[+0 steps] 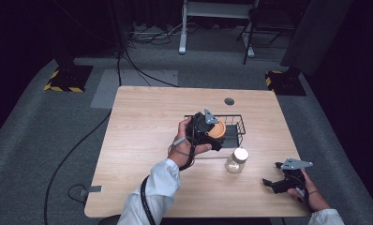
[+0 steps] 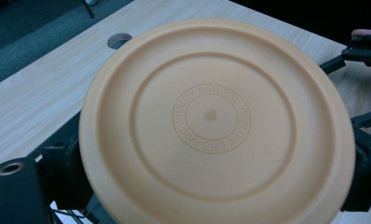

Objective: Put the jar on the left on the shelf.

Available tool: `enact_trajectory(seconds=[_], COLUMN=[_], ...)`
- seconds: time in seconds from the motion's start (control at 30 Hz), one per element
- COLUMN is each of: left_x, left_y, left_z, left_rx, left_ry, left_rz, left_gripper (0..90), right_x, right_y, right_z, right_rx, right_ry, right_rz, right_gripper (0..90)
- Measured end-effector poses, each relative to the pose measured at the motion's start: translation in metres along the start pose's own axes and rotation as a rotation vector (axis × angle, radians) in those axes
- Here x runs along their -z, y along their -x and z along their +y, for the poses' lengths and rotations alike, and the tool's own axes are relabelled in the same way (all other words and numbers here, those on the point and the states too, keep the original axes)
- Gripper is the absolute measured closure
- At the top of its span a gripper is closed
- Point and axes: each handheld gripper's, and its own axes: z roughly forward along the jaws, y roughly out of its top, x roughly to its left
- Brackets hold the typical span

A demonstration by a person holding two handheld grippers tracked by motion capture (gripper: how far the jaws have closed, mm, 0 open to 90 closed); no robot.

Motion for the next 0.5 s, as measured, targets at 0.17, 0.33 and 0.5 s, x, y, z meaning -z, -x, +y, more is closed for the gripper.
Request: enact_trajectory(seconds=[0.17,0.33,0.5], left_x=[-0.003,-0.005,-0.007], left_y=[-0.005,-0.010,-0.018], left_z=[0.006,0.012,0.017], left_rx=[0.008,0.018,0.032], left_ry=[-0.002,-0.005,0.005], left_rz=[0.006,0.024,0.028], left_gripper=[9.0,9.0,9.0], right_x=[0.000,0.000,0.000], right_y=[0.000,0.000,0.000], right_z=[0.000,0.000,0.000], right_rx=[0.000,0.002,0.002], right_ry=[0.000,-0.001,-0.001], right_rz=[0.000,0.001,0.002], right_gripper=[0.1,0.1,0.1])
